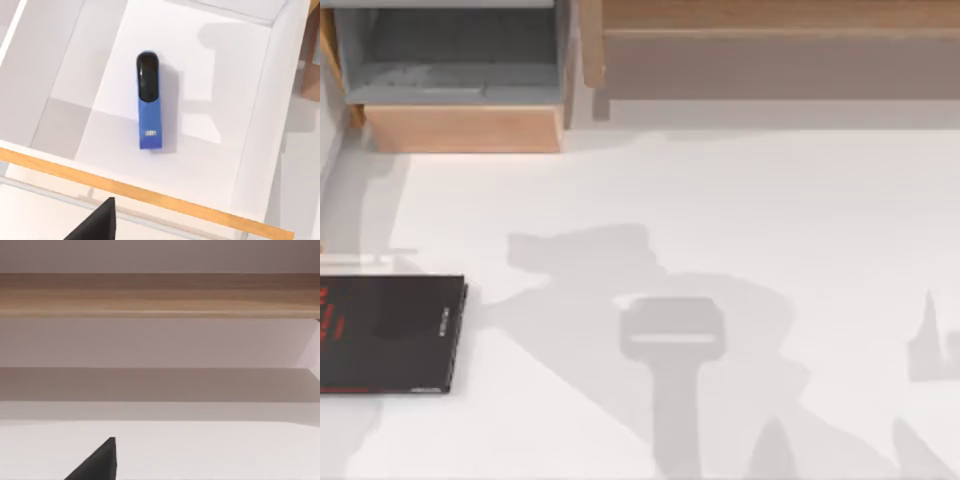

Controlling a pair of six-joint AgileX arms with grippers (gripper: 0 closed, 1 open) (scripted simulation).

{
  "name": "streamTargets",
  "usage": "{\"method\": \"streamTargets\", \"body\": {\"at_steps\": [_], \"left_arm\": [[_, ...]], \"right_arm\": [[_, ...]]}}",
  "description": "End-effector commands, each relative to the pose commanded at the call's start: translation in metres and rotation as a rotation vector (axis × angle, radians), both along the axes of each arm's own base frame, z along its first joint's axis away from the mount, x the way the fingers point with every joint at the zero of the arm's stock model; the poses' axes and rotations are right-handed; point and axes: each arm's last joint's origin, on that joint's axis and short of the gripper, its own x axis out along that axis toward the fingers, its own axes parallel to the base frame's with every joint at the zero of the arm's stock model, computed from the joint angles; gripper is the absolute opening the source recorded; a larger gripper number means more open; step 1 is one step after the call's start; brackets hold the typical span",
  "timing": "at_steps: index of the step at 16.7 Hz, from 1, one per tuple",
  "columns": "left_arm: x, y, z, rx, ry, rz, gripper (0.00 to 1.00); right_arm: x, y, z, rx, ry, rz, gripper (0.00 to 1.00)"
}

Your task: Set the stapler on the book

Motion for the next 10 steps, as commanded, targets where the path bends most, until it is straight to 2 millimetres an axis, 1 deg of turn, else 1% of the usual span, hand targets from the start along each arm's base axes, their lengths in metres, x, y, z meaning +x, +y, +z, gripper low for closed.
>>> {"method": "streamTargets", "body": {"at_steps": [1,3,5,7,10], "left_arm": [[0.022,0.01,-0.007,-0.013,0.06,0.008,1.0],[0.063,0.03,-0.029,-0.042,0.173,0.023,1.0],[0.095,0.047,-0.056,-0.071,0.272,0.035,1.0],[0.119,0.062,-0.085,-0.098,0.352,0.046,1.0],[0.141,0.078,-0.122,-0.132,0.44,0.058,1.0]], "right_arm": [[0.0,0.0,0.0,0.0,0.0,0.0,1.0],[0.0,0.0,0.0,0.0,0.0,0.0,1.0],[0.0,0.0,0.0,0.0,0.0,0.0,1.0],[0.0,0.0,0.0,0.0,0.0,0.0,1.0],[0.0,0.0,0.0,0.0,0.0,0.0,1.0]]}}
